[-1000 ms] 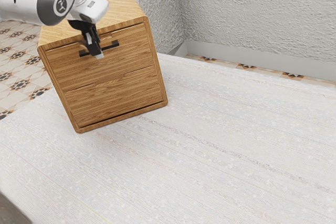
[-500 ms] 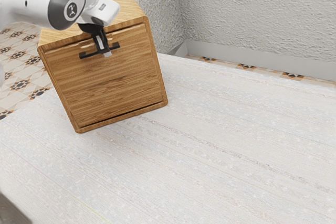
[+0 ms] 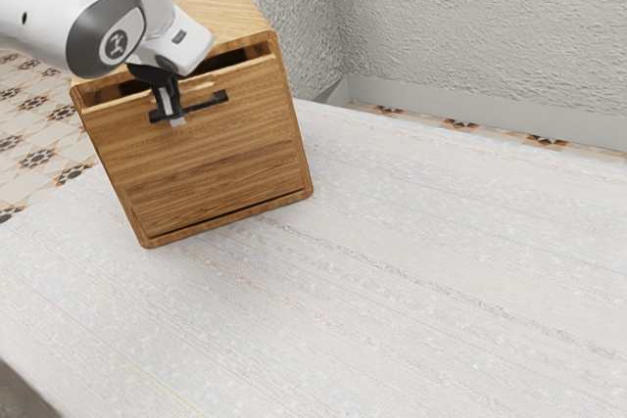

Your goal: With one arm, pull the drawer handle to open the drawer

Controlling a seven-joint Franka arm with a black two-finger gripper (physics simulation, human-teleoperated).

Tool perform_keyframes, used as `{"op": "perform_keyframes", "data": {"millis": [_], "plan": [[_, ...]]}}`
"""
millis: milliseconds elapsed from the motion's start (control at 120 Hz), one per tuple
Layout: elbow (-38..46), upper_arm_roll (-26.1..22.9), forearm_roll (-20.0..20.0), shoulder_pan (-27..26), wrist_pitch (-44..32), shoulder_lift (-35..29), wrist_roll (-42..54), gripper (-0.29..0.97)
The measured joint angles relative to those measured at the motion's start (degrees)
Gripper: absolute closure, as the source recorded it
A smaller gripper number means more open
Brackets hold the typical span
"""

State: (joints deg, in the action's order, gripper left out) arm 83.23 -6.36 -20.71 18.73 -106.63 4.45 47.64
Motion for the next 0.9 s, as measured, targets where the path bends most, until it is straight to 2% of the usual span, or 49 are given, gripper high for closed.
{"op": "perform_keyframes", "data": {"millis": [92, 125, 150, 200, 375, 492, 900], "plan": [[4.12, 0.05, -0.16, -1.15, -0.65, -3.63, -0.4, 0.77], [5.19, 1.43, -0.13, -2.92, -0.84, -4.55, -0.54, 0.78], [5.81, -0.65, -0.03, -1.05, -0.98, -4.97, -0.66, 0.78], [6.93, -1.12, 0.34, -0.84, -1.29, -5.4, -1.04, 0.79], [8.41, 0.42, 6.22, -1.01, -1.88, -6.15, -3.0, 0.78], [8.91, -0.13, 8.16, -0.17, -1.96, -6.96, -4.04, 0.79], [8.83, -0.47, 7.91, -0.04, -2.9, -6.77, -7.12, 0.79]]}}
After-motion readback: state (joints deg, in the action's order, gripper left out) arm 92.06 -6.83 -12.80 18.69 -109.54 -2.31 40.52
